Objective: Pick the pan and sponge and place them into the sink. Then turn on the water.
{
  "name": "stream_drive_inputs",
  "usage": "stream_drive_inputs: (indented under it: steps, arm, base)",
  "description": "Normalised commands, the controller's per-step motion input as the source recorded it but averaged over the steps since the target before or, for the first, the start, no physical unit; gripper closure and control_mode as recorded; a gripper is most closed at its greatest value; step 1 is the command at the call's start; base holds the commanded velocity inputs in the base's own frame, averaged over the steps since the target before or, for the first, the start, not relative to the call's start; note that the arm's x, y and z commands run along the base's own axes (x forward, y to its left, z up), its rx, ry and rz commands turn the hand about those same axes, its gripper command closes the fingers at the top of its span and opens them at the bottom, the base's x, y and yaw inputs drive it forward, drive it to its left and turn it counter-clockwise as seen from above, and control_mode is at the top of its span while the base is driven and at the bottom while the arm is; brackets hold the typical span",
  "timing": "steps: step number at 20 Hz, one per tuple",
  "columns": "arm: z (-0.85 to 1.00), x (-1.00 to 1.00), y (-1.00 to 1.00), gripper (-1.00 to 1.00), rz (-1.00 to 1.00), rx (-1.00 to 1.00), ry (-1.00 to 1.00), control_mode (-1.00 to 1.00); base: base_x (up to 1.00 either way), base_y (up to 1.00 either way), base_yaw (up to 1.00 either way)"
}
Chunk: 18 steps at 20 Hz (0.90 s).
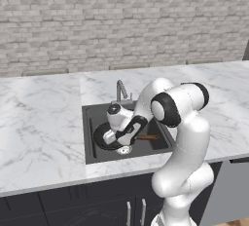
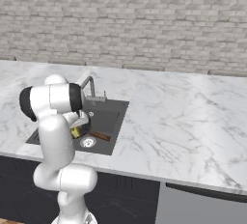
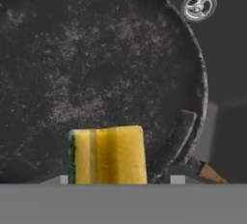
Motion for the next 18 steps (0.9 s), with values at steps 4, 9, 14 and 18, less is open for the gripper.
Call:
stream_drive_inputs:
  steps: [4,9,14,18]
  arm:
    - [0.89,-0.15,0.00,-1.00,0.00,-0.08,-0.13,-1.00]
    - [0.70,-0.11,0.00,-1.00,0.00,-0.02,-0.11,-1.00]
    - [0.43,0.00,0.00,-1.00,0.00,0.00,-0.07,-1.00]
    - [0.38,0.00,-0.01,-1.00,0.00,0.00,-0.05,-1.00]
  base:
    - [0.00,0.00,0.00]
    - [0.00,0.00,0.00]
    - [0.00,0.00,0.00]
    - [0.00,0.00,0.00]
